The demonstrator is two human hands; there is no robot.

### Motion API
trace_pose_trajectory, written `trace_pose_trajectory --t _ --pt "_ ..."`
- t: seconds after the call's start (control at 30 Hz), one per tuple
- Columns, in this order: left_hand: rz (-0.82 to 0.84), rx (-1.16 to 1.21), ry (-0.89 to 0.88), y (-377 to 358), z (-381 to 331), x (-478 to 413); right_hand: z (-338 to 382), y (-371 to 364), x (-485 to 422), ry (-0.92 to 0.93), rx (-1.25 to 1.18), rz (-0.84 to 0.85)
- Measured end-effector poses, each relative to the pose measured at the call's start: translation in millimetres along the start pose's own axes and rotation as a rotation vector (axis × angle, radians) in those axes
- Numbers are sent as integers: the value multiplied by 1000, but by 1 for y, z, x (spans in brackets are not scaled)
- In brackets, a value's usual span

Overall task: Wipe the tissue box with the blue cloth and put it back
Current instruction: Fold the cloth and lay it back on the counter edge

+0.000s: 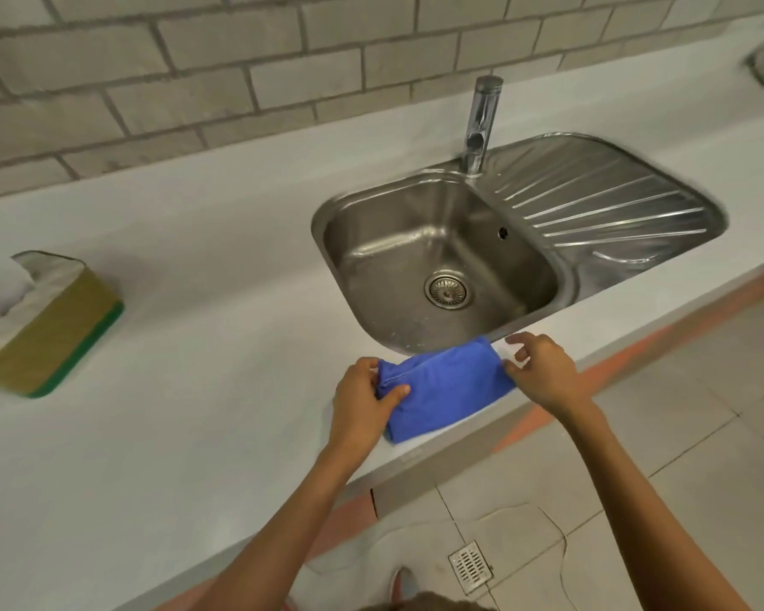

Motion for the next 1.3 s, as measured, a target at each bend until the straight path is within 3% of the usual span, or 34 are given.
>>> trace_pose_trajectory --t 0.13,0.23,0.33,0.53,0.73,0.9,1.03,1.2,1.3 --pt "-33 -96 -89 4 -7 4 24 3 -1 208 82 -86" --pt "-19 -281 -105 3 -9 2 42 -12 -7 297 243 -30" --pt "8 -370 -74 2 -7 -2 43 -24 -14 282 341 31" --pt "-67 -199 -44 12 -17 -12 33 -6 -20 210 327 -76" --pt "-45 -257 49 17 0 -17 58 -6 -22 185 304 -12" --pt "-178 109 142 81 30 -17 136 -31 -21 316 77 59" --pt "-389 485 231 161 74 -2 217 -67 -13 431 -157 157" --pt "-687 769 351 265 134 30 323 -125 2 494 -359 332" --pt "-767 886 391 312 159 44 381 -161 11 509 -436 407"
Point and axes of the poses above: each hand's wrist, its own x-axis away from the middle knuckle, its own y-axis out of the back of the hand, z = x × y, the point moved 9 cm from there along -x, towards the middle knuckle, and after that the axes turned 2 degrees about z, right-handed, at the moved point
